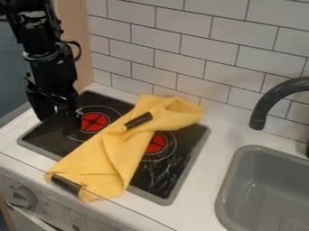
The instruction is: Fold the cloth from bottom to top
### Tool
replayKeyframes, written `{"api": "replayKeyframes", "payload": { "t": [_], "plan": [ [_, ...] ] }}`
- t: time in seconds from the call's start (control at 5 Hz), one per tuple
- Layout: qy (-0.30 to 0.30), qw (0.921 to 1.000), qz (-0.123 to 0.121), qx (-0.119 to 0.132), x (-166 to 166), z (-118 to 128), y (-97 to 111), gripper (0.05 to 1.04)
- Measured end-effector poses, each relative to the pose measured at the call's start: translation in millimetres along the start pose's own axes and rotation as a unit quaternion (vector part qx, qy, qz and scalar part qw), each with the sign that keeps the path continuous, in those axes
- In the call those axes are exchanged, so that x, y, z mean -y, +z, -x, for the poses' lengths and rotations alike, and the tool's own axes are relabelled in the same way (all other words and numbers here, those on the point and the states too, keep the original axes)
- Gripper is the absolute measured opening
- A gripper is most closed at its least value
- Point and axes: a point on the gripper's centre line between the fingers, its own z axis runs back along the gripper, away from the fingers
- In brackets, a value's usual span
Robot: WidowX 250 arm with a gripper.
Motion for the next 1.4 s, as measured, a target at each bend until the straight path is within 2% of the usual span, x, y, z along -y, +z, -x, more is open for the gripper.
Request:
{"api": "replayKeyframes", "payload": {
  "t": [0.2,0.4,0.6,0.8,1.2,1.4],
  "plan": [
    [0.002,0.9999,0.008,-0.011,3.7,3.7,-6.4,0.999],
    [0.009,0.9998,-0.001,-0.020,7.4,8.4,-18.8,0.999],
    [0.014,0.9998,-0.005,-0.015,20.4,9.1,-29.0,0.999],
    [0.027,0.9994,-0.018,-0.011,16.9,6.4,-37.6,0.999],
    [0.040,0.9985,-0.016,-0.033,11.9,5.5,-58.9,0.999],
    [0.036,0.9974,-0.017,-0.060,10.5,12.8,-68.2,0.999]
  ]
}}
